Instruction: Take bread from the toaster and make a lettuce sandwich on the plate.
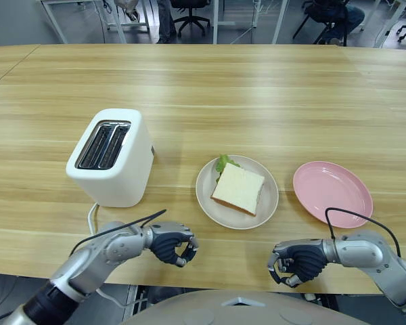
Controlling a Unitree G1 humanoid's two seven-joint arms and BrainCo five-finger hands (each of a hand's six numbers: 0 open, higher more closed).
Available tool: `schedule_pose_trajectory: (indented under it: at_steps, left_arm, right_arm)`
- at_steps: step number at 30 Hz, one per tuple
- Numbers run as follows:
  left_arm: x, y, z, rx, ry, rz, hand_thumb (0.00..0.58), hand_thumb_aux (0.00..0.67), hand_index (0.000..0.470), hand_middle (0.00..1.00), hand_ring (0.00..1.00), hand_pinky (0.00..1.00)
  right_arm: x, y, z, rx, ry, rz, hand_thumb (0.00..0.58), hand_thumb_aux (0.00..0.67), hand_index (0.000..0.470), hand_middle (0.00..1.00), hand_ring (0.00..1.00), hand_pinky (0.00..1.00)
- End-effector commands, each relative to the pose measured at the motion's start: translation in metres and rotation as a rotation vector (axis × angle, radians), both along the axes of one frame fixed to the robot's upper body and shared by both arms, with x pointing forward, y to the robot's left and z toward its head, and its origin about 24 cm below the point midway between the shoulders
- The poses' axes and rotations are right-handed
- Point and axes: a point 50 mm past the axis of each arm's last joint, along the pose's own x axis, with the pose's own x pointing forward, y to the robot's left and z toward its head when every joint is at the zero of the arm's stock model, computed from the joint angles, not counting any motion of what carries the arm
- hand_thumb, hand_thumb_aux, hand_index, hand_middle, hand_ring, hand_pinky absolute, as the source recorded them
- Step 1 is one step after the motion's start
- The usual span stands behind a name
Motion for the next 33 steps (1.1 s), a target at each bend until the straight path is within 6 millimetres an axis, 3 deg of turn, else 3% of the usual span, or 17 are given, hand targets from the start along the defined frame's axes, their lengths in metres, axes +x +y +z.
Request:
schedule_pose_trajectory:
  at_steps: [1, 8, 13, 22, 25, 33]
  left_arm:
    - [0.012, -0.008, -0.019, 0.095, -0.078, 0.007, 0.580, 0.670, 0.460, 1.00, 1.00, 1.00]
    - [0.033, -0.023, -0.036, 0.121, -0.167, 0.048, 0.580, 0.670, 0.460, 1.00, 1.00, 1.00]
    - [0.062, -0.027, -0.039, 0.138, -0.275, 0.112, 0.580, 0.670, 0.460, 1.00, 1.00, 1.00]
    - [0.128, -0.022, -0.039, 0.190, -0.410, 0.250, 0.580, 0.670, 0.460, 1.00, 1.00, 1.00]
    - [0.141, -0.019, -0.039, 0.191, -0.426, 0.281, 0.580, 0.670, 0.460, 1.00, 1.00, 1.00]
    - [0.147, -0.010, -0.032, 0.137, -0.438, 0.314, 0.580, 0.670, 0.460, 1.00, 1.00, 1.00]
  right_arm:
    - [0.009, 0.007, -0.016, -0.077, -0.112, 0.012, 0.580, 0.670, 0.460, 1.00, 1.00, 1.00]
    - [0.033, 0.029, -0.032, -0.093, -0.261, 0.014, 0.580, 0.670, 0.460, 1.00, 1.00, 1.00]
    - [0.070, 0.056, -0.036, -0.030, -0.444, -0.051, 0.580, 0.670, 0.460, 1.00, 1.00, 1.00]
    - [0.136, 0.084, -0.042, -0.002, -0.648, -0.186, 0.580, 0.670, 0.460, 1.00, 1.00, 1.00]
    - [0.152, 0.092, -0.042, 0.018, -0.684, -0.228, 0.580, 0.670, 0.460, 1.00, 1.00, 1.00]
    - [0.160, 0.098, -0.036, 0.088, -0.702, -0.234, 0.580, 0.670, 0.460, 1.00, 1.00, 1.00]
